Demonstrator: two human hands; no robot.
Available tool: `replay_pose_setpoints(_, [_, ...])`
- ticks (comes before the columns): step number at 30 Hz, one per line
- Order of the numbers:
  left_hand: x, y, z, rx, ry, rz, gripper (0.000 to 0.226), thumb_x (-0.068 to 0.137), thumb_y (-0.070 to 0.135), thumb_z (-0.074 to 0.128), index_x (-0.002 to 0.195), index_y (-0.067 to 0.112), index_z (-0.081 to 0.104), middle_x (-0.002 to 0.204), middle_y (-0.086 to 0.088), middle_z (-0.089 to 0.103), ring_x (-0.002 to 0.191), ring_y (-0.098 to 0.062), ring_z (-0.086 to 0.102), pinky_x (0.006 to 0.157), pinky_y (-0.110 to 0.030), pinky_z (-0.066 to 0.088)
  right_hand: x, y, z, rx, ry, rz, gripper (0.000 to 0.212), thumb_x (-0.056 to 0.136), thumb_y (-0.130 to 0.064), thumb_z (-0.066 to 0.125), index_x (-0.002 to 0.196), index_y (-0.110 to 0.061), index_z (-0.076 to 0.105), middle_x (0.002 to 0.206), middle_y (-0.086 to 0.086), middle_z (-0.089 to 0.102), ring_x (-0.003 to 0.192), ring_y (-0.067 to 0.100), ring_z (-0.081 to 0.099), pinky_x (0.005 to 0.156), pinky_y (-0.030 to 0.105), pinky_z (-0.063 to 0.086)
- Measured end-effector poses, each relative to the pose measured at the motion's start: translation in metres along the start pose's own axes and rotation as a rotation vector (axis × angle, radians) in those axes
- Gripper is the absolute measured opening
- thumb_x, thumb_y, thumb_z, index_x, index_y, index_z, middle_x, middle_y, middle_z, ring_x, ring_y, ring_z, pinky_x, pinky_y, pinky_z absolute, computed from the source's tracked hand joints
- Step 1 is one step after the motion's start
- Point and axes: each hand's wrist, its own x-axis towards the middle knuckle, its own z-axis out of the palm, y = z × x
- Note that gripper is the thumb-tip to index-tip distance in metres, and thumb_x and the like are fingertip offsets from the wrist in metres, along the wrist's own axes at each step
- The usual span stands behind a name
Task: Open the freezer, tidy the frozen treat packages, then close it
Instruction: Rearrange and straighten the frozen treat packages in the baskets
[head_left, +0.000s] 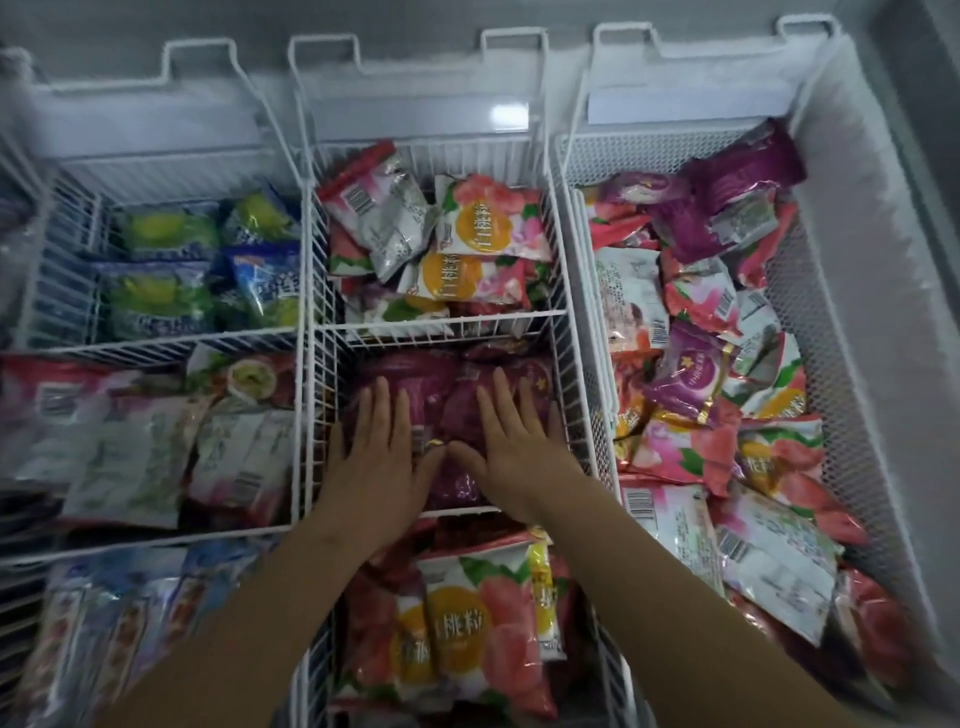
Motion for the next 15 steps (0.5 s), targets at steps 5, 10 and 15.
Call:
replay_pose_setpoints(5, [0.011, 0.009, -0.013, 0.012, -0.033, -0.02, 0.093, 0.08, 0.071, -0.011, 0.15, 0.011, -0.02, 0.153, -0.01, -0.034, 0.143, -0.025, -0.029, 0.118, -0.053, -0.002, -0.014, -0.004, -0.011, 0.016, 0.06, -0.039, 0.084, 0.089, -0.074, 0.0, 0.153, -0.022, -0.016, 0.156, -0.001, -0.034, 0.145, 0.024, -0.028, 0.119, 0.054, -0.001])
replay_pose_setpoints(10, [0.013, 0.05, -0.044, -0.077, 0.254, 0.205, 0.078, 0.097, 0.064, 0.009, 0.148, 0.015, -0.025, 0.155, -0.006, -0.033, 0.145, -0.021, -0.025, 0.119, -0.048, 0.0, -0.045, 0.033, -0.039, 0.195, 0.589, -0.091, 0.065, 0.104, -0.052, 0.016, 0.156, -0.016, 0.003, 0.163, 0.003, -0.011, 0.149, 0.017, -0.015, 0.121, 0.043, 0.0])
replay_pose_setpoints(15, [0.055, 0.146, -0.077, -0.122, 0.359, 0.519, 0.065, 0.102, 0.04, 0.032, 0.154, 0.01, 0.005, 0.162, -0.005, -0.006, 0.148, -0.02, -0.011, 0.12, -0.046, 0.005, -0.056, 0.121, -0.057, 0.291, 0.674, 0.229, 0.057, 0.105, -0.039, 0.027, 0.156, -0.017, 0.011, 0.164, 0.001, -0.001, 0.15, 0.016, -0.009, 0.122, 0.044, 0.008])
